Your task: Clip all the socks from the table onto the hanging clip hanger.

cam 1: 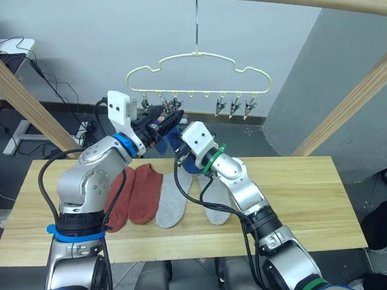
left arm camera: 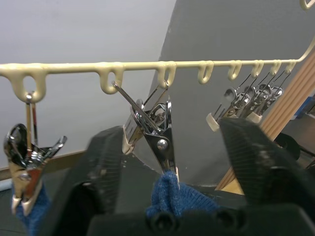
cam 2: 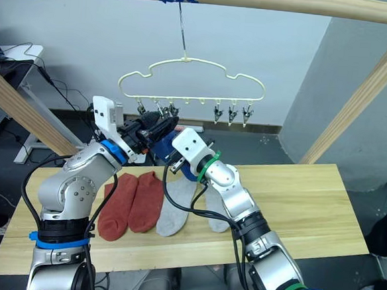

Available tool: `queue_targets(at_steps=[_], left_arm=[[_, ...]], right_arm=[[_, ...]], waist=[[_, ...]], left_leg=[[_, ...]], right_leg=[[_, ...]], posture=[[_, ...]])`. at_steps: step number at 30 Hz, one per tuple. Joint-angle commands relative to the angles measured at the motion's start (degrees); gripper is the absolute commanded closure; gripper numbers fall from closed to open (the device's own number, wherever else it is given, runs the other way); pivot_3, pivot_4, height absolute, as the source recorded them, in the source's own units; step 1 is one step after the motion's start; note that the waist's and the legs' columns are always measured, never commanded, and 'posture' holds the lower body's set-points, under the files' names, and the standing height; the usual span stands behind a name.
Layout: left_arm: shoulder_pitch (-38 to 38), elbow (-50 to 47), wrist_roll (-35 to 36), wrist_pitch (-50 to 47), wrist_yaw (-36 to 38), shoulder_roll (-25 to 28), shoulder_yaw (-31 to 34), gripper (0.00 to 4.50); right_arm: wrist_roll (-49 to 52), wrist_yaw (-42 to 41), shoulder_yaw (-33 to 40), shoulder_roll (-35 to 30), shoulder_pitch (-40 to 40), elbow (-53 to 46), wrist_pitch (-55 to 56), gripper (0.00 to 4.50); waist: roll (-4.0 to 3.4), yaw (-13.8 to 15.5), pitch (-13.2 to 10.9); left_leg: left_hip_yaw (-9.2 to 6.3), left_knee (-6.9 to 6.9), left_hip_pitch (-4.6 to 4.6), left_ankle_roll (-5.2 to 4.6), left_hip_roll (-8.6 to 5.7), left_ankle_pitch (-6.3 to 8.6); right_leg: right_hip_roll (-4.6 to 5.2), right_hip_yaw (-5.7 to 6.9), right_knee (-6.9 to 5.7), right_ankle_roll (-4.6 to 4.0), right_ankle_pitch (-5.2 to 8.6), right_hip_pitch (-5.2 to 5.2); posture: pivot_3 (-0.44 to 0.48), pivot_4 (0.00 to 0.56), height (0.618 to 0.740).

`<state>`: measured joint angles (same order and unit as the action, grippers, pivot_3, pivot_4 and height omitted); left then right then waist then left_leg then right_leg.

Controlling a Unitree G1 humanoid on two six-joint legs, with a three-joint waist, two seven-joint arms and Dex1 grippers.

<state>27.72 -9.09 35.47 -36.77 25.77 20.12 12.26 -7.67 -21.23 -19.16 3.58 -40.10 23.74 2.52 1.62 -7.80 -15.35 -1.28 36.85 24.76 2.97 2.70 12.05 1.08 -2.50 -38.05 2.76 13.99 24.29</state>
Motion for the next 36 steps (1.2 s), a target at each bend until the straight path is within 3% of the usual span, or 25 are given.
queue_targets(at_steps=[1, 3, 4, 6, 12, 18, 24, 29, 36], left_arm=[[-0.48, -2.88, 0.72, 0.53, 0.81, 1.07, 0.47, 0.87], [-0.63, -2.96, 0.41, 0.74, 1.04, 1.45, 0.28, 0.87], [-0.71, -2.97, 0.08, 1.05, 1.16, 1.71, 0.12, 0.84], [-0.88, -2.92, -0.53, 1.74, 1.23, 2.08, -0.08, 0.84], [-2.40, -2.90, -5.27, 6.78, 1.61, 2.99, -1.90, 0.84], [-6.11, -3.46, -13.11, 16.57, 0.80, 2.62, -5.02, 0.84], [-7.48, -1.03, -22.11, 28.81, -4.41, -2.40, -8.29, 0.84], [-8.30, 0.82, -25.41, 32.84, -7.12, -6.60, -10.52, 0.84], [-7.40, 4.20, -27.95, 36.36, -9.16, -10.11, -11.89, 0.84]], right_arm=[[1.55, -0.93, 0.69, 1.18, -0.91, -1.53, 1.31, 4.50], [2.39, -1.82, 0.76, 1.34, -0.57, -1.99, 0.69, 4.50], [2.72, -2.58, 0.59, 1.32, -0.39, -2.30, 0.09, 3.92], [2.95, -3.73, 0.07, 1.13, -0.15, -2.82, -1.21, 3.40], [2.80, -9.88, -2.58, -2.24, 3.21, -9.33, -7.07, 1.21], [4.44, -18.84, -3.77, -12.37, 10.33, -27.60, -17.03, 1.21], [12.37, -25.11, 3.82, -23.46, 14.28, -44.83, -27.92, 1.21], [18.98, -26.84, 10.01, -29.70, 15.23, -52.57, -34.62, 1.21], [23.92, -24.31, 13.67, -32.03, 15.81, -56.75, -40.53, 1.21]], waist=[[0.00, -0.01, 0.00], [0.00, -0.02, 0.00], [0.00, -0.02, 0.00], [0.00, 0.00, 0.00], [0.00, 0.07, 0.00], [0.00, 0.70, 0.00], [0.01, 1.42, 0.01], [0.02, 1.37, 0.01], [0.02, 1.07, 0.01]], left_leg=[[0.00, 0.00, 0.00, 0.00, 0.00, 0.00], [-0.01, 0.00, 0.00, 0.00, 0.01, 0.00], [-0.01, 0.00, 0.00, 0.00, 0.01, 0.00], [-0.01, 0.00, 0.00, 0.00, 0.00, 0.00], [-0.01, 0.00, 0.00, 0.00, 0.00, 0.00], [0.01, 0.00, 0.00, 0.00, -0.01, 0.00], [0.02, 0.08, -0.01, 0.00, -0.01, 0.00], [0.02, 0.10, -0.02, -0.01, -0.02, 0.00], [0.03, 0.11, -0.03, -0.01, -0.02, 0.00]], right_leg=[[0.00, 0.00, 0.00, 0.00, 0.00, 0.00], [0.00, 0.01, -0.01, 0.00, 0.00, 0.00], [0.00, 0.01, -0.01, 0.00, 0.00, 0.00], [0.00, 0.01, -0.01, 0.00, 0.00, 0.00], [0.00, 0.01, 0.00, 0.00, 0.00, 0.00], [0.03, 0.01, 0.01, 0.00, 0.00, 0.00], [0.02, 0.00, 0.00, 0.05, 0.03, -0.03], [0.01, 0.00, 0.02, 0.10, 0.04, -0.07], [-0.01, -0.02, 0.02, 0.12, 0.05, -0.07]], posture=[[-0.171, 0.237, 0.740], [-0.171, 0.237, 0.740], [-0.171, 0.237, 0.740], [-0.171, 0.237, 0.740], [-0.171, 0.239, 0.740], [-0.183, 0.241, 0.740], [-0.205, 0.242, 0.740], [-0.223, 0.243, 0.740], [-0.260, 0.245, 0.740]])
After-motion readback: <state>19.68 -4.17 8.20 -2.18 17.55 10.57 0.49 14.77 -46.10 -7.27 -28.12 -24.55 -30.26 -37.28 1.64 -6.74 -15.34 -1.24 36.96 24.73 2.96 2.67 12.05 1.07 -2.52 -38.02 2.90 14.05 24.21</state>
